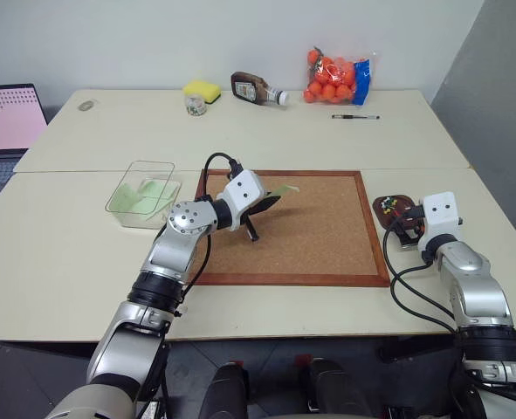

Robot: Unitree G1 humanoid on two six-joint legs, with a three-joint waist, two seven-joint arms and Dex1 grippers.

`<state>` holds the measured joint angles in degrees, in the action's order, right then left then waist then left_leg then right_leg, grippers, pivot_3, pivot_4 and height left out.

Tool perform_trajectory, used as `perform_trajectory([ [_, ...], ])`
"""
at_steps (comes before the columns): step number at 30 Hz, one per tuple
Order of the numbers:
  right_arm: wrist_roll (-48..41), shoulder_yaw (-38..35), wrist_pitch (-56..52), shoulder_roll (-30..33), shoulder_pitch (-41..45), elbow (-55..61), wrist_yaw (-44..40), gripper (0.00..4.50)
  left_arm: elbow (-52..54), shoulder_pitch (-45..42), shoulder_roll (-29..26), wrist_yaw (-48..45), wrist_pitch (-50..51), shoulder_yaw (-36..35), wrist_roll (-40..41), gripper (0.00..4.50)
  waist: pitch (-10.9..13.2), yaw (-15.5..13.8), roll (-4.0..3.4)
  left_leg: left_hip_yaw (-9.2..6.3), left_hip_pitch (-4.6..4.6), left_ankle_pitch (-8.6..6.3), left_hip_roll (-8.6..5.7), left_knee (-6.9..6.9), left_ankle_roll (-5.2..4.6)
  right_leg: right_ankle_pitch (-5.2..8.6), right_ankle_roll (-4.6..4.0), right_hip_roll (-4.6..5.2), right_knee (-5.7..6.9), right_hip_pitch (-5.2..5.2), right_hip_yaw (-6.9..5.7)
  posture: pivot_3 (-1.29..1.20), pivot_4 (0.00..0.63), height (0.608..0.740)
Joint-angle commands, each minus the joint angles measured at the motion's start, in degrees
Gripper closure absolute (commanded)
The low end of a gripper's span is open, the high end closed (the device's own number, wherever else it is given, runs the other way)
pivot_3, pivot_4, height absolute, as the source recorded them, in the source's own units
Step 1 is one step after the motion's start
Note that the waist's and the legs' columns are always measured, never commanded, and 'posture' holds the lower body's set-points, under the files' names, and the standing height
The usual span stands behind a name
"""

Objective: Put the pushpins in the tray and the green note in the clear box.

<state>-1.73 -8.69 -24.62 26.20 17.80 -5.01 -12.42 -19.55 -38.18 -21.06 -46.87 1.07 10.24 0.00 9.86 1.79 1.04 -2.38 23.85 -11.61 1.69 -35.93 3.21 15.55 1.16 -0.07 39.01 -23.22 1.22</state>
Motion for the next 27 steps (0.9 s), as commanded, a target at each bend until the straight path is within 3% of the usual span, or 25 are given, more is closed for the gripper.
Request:
perform_trajectory([
  [1,0.35,-0.73,-0.19,0.41,-0.19,1.52,0.45,0.07,0.7,-1.16,-0.13,0.22,-1.02,-0.36,0.18,4.5,0.0,0.0,0.0,0.0,0.0,0.0,0.0,0.0,0.0,0.0,0.0,0.0,0.0,0.0,0.0,0.0,0.15,0.74],
  [11,-10.05,-5.89,-2.39,-2.6,-2.8,13.36,-3.47,0.07,2.45,-2.15,-1.24,1.36,0.21,-2.23,0.79,4.5,0.0,-0.05,0.0,-0.01,0.01,0.0,0.0,0.0,0.0,0.0,0.0,0.0,0.01,0.0,-0.01,0.0,0.15,0.74],
  [17,-18.32,-7.51,-6.74,-2.58,-6.74,24.0,-7.53,0.07,8.49,-4.02,-3.69,5.76,10.37,-8.7,3.65,4.5,0.0,0.1,0.0,-0.04,0.02,0.0,0.02,0.0,0.0,0.0,0.0,0.0,0.01,0.0,-0.04,0.0,0.15,0.74],
  [22,-20.48,-0.9,-6.26,0.7,-6.27,29.77,-15.6,0.07,12.26,-3.22,-8.09,8.76,18.08,-13.11,4.25,4.5,0.01,0.24,-0.01,0.0,-0.03,0.0,0.02,0.0,0.0,0.0,0.01,0.0,0.02,0.0,0.0,0.0,0.15,0.74],
  [27,-20.63,8.99,-11.07,2.81,1.05,29.79,-20.96,0.07,14.28,0.51,-13.12,13.71,25.02,-17.51,3.25,4.5,0.02,0.78,-0.03,-0.01,-0.06,0.0,0.06,0.01,0.0,0.0,0.01,-0.04,0.02,0.0,0.01,0.0,0.15,0.74],
])
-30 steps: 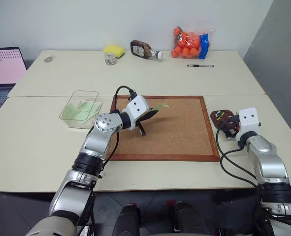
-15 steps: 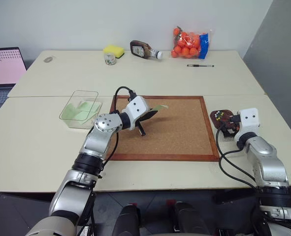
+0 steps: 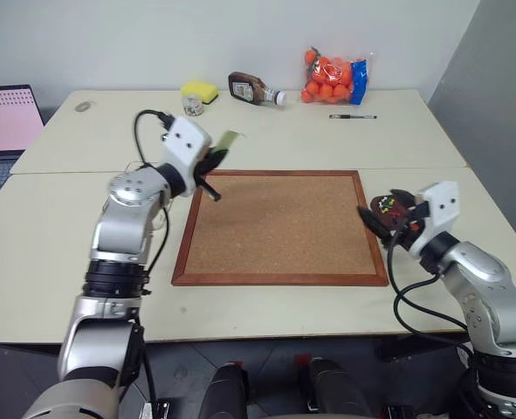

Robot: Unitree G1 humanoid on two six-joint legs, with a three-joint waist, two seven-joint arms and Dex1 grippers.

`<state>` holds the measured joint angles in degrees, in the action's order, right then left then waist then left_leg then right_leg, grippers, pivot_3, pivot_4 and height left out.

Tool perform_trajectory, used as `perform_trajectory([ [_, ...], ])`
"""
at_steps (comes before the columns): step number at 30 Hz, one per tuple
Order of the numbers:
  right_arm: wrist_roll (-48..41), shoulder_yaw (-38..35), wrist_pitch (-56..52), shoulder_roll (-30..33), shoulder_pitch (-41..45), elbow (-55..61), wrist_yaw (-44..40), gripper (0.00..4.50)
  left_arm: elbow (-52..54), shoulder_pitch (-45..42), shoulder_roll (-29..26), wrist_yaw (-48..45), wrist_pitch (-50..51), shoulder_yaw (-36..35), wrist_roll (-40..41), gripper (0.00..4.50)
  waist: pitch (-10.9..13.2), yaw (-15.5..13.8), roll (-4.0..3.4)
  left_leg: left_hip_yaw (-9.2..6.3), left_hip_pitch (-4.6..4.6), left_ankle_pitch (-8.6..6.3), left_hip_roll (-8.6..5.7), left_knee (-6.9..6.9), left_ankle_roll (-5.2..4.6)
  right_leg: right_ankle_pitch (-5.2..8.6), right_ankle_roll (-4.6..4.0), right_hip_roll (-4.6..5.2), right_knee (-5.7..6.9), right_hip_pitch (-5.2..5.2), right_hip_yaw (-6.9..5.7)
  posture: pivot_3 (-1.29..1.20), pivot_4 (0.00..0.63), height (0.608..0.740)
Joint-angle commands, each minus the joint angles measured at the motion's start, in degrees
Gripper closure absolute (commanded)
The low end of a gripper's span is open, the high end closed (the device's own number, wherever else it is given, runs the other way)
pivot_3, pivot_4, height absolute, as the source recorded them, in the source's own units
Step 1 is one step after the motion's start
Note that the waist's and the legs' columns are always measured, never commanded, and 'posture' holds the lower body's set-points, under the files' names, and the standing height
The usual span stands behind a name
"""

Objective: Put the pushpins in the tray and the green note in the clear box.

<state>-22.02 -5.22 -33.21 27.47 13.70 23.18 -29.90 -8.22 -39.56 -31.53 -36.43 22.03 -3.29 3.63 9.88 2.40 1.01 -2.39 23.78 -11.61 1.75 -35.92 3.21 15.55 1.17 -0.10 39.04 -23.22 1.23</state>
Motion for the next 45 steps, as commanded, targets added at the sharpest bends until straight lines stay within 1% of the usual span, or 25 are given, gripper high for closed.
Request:
perform_trajectory([
  [1,0.02,7.28,-3.05,1.29,7.42,0.49,-4.04,0.07,3.19,2.72,-3.66,3.8,5.64,-4.91,-0.22,4.5,0.02,0.13,0.04,0.0,-0.01,0.0,0.0,-0.01,0.0,0.0,0.0,0.0,0.01,0.0,-0.01,0.0,0.15,0.74],
  [6,-1.07,12.09,-7.02,-1.46,17.87,-4.8,-6.44,0.07,2.77,5.06,-7.16,6.7,12.68,-9.03,0.74,4.5,0.2,-0.45,0.29,-0.09,0.04,0.0,0.0,-0.04,0.0,-0.01,-0.01,0.01,0.02,-0.02,-0.11,0.0,0.15,0.74],
  [10,-1.01,14.31,-8.32,-4.1,24.04,-8.88,-7.88,0.07,1.17,5.25,-7.33,10.84,17.64,-12.71,1.62,4.5,0.3,-0.88,0.45,-0.23,0.11,0.0,-0.01,-0.04,0.0,-0.01,-0.03,0.05,-0.01,-0.01,-0.23,0.0,0.15,0.74],
  [16,1.34,17.27,-6.36,-5.93,27.68,-13.05,-9.56,0.07,-2.36,3.59,-5.89,16.37,20.0,-13.62,1.24,4.5,0.33,-0.95,0.52,-0.29,0.14,0.0,-0.08,-0.04,0.01,-0.09,-0.17,0.16,-0.01,-0.01,-0.28,0.0,0.15,0.74],
  [19,1.77,18.1,-5.79,-6.71,28.09,-13.57,-9.99,0.07,-4.34,3.03,-3.94,18.54,20.16,-14.2,2.27,4.5,0.34,-0.93,0.52,-0.3,0.13,0.0,-0.07,-0.04,0.01,-0.13,-0.22,0.16,0.01,-0.01,-0.3,0.0,0.15,0.74],
  [20,1.78,18.18,-5.77,-6.87,28.11,-13.59,-10.08,0.02,-4.4,2.96,-3.47,18.88,20.13,-14.4,2.7,4.31,0.34,-0.92,0.53,-0.31,0.14,0.0,-0.07,-0.04,0.01,-0.14,-0.25,0.16,0.01,-0.01,-0.31,0.0,0.15,0.74],
  [23,2.04,18.22,-5.83,-7.12,27.86,-13.32,-10.17,0.0,-4.12,2.71,-2.66,19.51,20.33,-14.71,3.78,3.98,0.37,-0.87,0.58,-0.31,0.14,0.0,-0.06,-0.04,0.01,-0.16,-0.29,0.16,0.01,-0.01,-0.3,0.0,0.15,0.74],
  [24,2.08,18.19,-5.92,-7.16,27.77,-13.2,-10.14,0.0,-4.05,2.6,-2.53,19.62,20.44,-14.69,4.06,3.73,0.37,-0.85,0.58,-0.32,0.15,0.0,-0.05,-0.03,0.01,-0.17,-0.29,0.16,0.01,-0.01,-0.31,0.0,0.15,0.74],
  [31,2.11,17.67,-6.91,-7.48,27.05,-12.07,-9.92,0.0,-3.67,1.32,-2.94,21.41,20.77,-14.73,4.88,2.4,0.37,-0.76,0.58,-0.33,0.14,0.0,-0.06,-0.03,0.01,-0.18,-0.31,0.16,0.02,-0.01,-0.32,0.0,0.15,0.74],
  [33,2.09,17.48,-7.08,-7.48,26.82,-11.74,-9.82,0.0,-3.22,0.92,-2.93,21.96,20.86,-14.58,4.92,1.91,0.37,-0.76,0.58,-0.33,0.14,0.0,-0.06,-0.03,0.01,-0.18,-0.31,0.16,0.02,-0.01,-0.32,0.0,0.15,0.74],
  [34,2.1,17.38,-7.11,-7.47,26.67,-11.55,-9.72,0.0,-2.92,0.83,-2.94,22.39,20.56,-14.38,4.69,1.73,0.37,-0.76,0.58,-0.33,0.14,0.0,-0.06,-0.03,0.01,-0.18,-0.31,0.16,0.02,-0.01,-0.31,0.0,0.15,0.74],
  [35,2.07,17.25,-7.15,-7.45,26.54,-11.34,-9.61,0.0,-2.61,0.79,-2.98,22.66,20.1,-14.12,4.45,1.57,0.37,-0.76,0.58,-0.32,0.13,0.0,-0.06,-0.03,0.01,-0.18,-0.31,0.16,0.02,-0.01,-0.3,0.0,0.15,0.74],
  [37,2.0,16.74,-6.82,-7.54,26.07,-10.78,-9.24,0.0,-1.32,0.72,-2.33,22.71,16.92,-14.25,4.87,1.14,0.37,-0.77,0.58,-0.33,0.13,0.0,-0.06,-0.03,0.01,-0.18,-0.31,0.16,0.02,-0.01,-0.31,0.0,0.15,0.74],
  [38,2.31,16.37,-5.98,-7.65,25.56,-10.47,-8.7,0.0,-0.42,1.03,-2.33,22.02,14.48,-13.55,4.68,1.0,0.37,-0.78,0.58,-0.33,0.14,0.0,-0.06,-0.03,0.01,-0.18,-0.31,0.16,0.02,-0.01,-0.31,0.0,0.15,0.74],
  [42,3.92,14.74,-1.13,-7.14,21.71,-8.75,-7.2,0.0,4.36,1.77,-1.37,18.22,10.9,-9.33,4.99,1.0,0.37,-1.03,0.6,-0.34,0.16,0.0,-0.09,-0.03,0.02,-0.18,-0.32,0.21,0.01,-0.01,-0.32,0.0,0.15,0.74],
  [45,7.22,12.74,5.13,-6.08,16.67,-7.35,-4.11,0.0,8.03,3.77,-0.35,14.12,7.9,-5.12,5.29,1.0,0.36,-1.14,0.6,-0.33,0.16,0.0,-0.14,-0.04,0.02,-0.18,-0.31,0.25,0.0,0.03,-0.31,0.0,0.15,0.74],
])
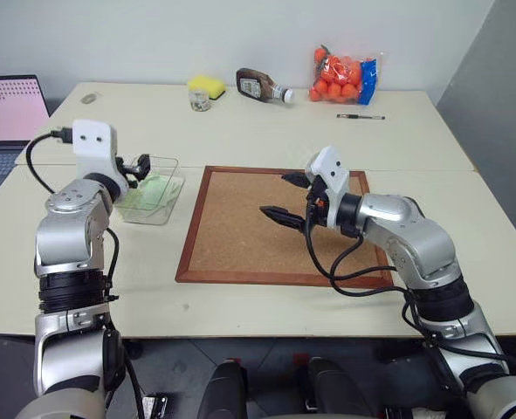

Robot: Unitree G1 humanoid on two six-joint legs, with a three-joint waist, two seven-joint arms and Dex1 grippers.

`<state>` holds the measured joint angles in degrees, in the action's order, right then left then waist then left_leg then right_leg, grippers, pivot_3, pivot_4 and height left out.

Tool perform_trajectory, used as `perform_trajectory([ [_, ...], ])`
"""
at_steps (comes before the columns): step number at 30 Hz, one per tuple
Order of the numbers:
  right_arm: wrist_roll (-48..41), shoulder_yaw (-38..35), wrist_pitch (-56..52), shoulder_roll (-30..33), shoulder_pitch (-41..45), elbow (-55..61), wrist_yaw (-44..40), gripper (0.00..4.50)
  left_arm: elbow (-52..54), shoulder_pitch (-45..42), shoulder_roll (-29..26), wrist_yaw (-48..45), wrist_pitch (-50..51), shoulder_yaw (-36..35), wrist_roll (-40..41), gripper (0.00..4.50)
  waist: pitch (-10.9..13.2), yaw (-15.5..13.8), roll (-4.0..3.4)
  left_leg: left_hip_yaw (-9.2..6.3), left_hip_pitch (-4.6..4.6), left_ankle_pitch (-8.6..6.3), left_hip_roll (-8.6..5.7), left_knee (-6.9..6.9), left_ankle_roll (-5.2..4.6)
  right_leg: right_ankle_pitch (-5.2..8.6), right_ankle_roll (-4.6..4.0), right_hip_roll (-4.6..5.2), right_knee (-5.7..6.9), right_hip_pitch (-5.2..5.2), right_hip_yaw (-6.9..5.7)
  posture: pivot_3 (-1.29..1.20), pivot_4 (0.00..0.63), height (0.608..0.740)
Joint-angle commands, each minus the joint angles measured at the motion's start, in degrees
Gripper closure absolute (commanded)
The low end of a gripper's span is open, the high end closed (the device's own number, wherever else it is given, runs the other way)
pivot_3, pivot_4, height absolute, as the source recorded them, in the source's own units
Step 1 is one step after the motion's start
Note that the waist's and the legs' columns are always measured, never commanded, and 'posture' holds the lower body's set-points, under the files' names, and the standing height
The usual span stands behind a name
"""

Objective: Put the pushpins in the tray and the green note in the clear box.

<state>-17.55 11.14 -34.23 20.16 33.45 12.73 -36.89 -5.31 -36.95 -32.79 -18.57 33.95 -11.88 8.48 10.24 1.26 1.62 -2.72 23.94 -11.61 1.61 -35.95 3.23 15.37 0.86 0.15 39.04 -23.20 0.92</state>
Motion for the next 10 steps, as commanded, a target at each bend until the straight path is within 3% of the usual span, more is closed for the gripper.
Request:
perform_trajectory([
  [1,3.59,-4.09,7.45,1.52,-4.25,3.41,3.62,0.0,6.24,1.81,1.3,-4.54,-5.09,4.02,0.79,1.0,0.0,0.06,0.0,0.03,0.0,0.0,-0.01,0.01,0.0,0.0,0.01,0.0,-0.02,-0.01,0.02,0.0,0.15,0.74],
  [7,6.73,-10.21,13.37,-2.61,-16.11,6.03,14.74,0.0,11.85,11.03,5.88,-9.77,-10.77,8.97,2.92,1.0,-0.04,0.32,0.0,0.08,-0.02,0.0,0.05,0.05,0.0,-0.01,0.01,-0.03,0.0,-0.05,0.06,0.0,0.15,0.74],
  [10,7.68,-10.16,14.06,-4.64,-18.04,7.01,17.06,0.0,11.92,12.72,8.01,-9.76,-13.59,9.23,3.1,1.0,-0.04,0.51,-0.03,0.16,-0.12,0.0,0.09,0.11,0.0,0.02,-0.03,-0.04,0.05,-0.02,0.16,0.0,0.15,0.74],
])
